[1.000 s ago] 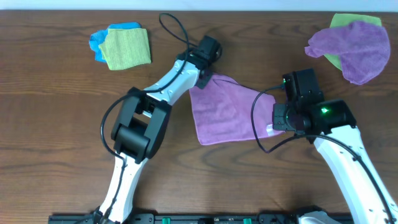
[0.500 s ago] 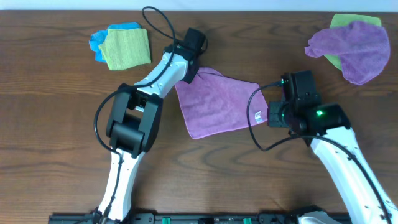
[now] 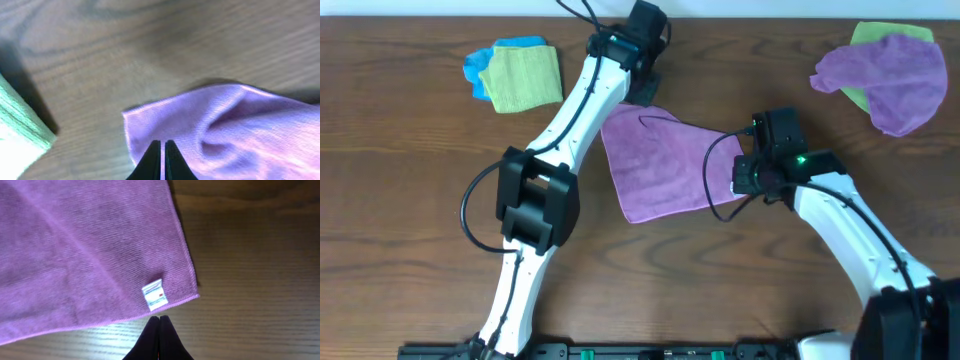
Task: Fold the cloth
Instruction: 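Pull the cloth corner leftward and up with the left gripper, then lower both grippers to the cloth's bottom-left and bottom-right corners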
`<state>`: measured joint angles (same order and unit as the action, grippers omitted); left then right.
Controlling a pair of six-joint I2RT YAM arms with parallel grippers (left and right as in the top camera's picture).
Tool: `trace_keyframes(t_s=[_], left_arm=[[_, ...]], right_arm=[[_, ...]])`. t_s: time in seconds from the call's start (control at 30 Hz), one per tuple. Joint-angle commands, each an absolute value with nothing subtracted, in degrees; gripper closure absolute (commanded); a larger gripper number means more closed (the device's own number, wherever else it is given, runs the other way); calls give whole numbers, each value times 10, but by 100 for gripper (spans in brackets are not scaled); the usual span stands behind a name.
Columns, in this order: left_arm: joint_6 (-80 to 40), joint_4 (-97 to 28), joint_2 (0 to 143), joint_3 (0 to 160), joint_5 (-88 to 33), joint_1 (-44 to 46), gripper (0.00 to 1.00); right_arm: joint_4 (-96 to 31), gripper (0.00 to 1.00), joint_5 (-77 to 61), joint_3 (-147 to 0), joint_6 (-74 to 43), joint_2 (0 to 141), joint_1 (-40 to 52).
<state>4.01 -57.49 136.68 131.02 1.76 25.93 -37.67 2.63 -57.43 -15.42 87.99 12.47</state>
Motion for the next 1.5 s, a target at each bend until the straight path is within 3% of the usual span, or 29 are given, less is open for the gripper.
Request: trace_keyframes(t_s=[0.0, 0.23, 0.53, 0.8, 1.2, 1.47], left_arm=[[-2, -602, 1350, 1335, -56, 264, 94], [-19, -676, 1294, 1335, -91, 263, 94], [-13, -707, 1224, 1332, -153, 281, 94], [18, -743, 1101, 1310, -68, 293, 94], [11, -689, 840, 1007, 40, 277, 94], [-41, -509, 713, 699, -88, 221, 94]], right_arm=[[-368, 99, 28, -572, -138, 889, 100], [-364, 99, -39, -582, -117, 888, 16], [-371, 99, -41, -625, -95, 888, 8], [-389, 99, -42, -649, -91, 887, 8], [-401, 98, -50, -649, -88, 885, 28], [-442, 99, -50, -647, -70, 885, 32]])
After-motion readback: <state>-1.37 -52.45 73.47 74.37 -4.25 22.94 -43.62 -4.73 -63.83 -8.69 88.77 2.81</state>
